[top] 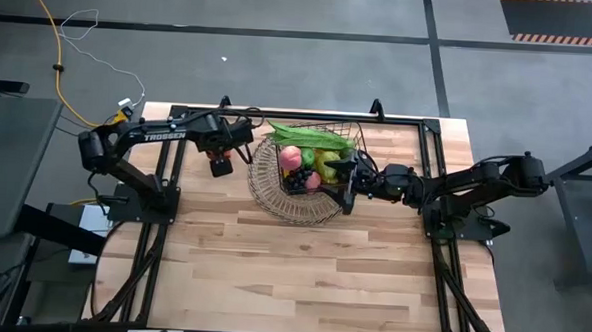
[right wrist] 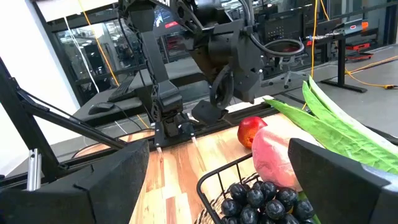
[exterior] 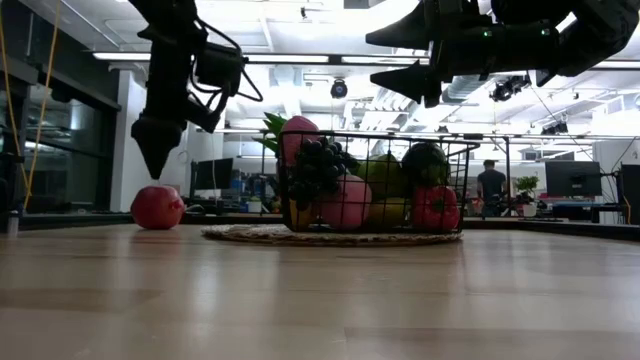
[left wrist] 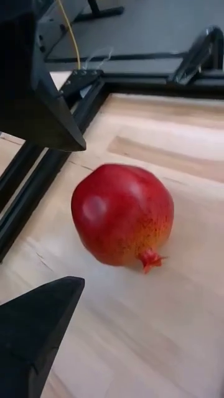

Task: Build produce basket
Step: Put the pomegranate into the wire basket

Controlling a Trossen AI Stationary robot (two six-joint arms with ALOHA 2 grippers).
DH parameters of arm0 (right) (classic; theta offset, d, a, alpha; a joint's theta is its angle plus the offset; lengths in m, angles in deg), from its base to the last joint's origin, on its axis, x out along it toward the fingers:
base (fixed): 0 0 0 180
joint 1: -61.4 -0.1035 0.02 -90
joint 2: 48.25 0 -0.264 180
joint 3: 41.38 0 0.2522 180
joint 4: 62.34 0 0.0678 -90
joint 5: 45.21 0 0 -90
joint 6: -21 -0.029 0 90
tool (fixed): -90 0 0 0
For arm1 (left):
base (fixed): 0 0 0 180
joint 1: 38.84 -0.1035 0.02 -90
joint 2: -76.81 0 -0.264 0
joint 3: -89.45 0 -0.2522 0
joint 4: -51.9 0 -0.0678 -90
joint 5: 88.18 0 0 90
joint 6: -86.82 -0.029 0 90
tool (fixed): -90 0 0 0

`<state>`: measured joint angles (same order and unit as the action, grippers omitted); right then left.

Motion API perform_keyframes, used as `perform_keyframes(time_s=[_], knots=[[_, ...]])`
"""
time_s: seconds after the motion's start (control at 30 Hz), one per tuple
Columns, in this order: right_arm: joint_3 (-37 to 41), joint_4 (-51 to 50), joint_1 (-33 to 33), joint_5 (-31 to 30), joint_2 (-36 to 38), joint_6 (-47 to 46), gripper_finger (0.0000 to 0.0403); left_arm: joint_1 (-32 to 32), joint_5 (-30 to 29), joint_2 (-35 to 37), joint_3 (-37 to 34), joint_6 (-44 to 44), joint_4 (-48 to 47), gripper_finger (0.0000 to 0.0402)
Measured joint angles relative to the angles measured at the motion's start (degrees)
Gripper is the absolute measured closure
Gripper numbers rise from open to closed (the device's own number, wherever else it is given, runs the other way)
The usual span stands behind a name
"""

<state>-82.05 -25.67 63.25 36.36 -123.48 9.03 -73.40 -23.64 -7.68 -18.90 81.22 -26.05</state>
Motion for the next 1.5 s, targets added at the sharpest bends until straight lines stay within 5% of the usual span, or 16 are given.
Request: perform_keyframes(time_s=[0.47, 1.5], knots=[[0.0, 0.0, 0.0, 0.0, 0.0, 0.0, 0.0029, -11.0, 13.3, 0.0, 0.0, -0.6, 6.2, 0.0066], [0.0, -0.4, 0.0, 0.0, 0.0, 0.0, 0.0029, -16.0, 16.2, -8.3, 0.3, 0.5, 8.2, 0.0066]])
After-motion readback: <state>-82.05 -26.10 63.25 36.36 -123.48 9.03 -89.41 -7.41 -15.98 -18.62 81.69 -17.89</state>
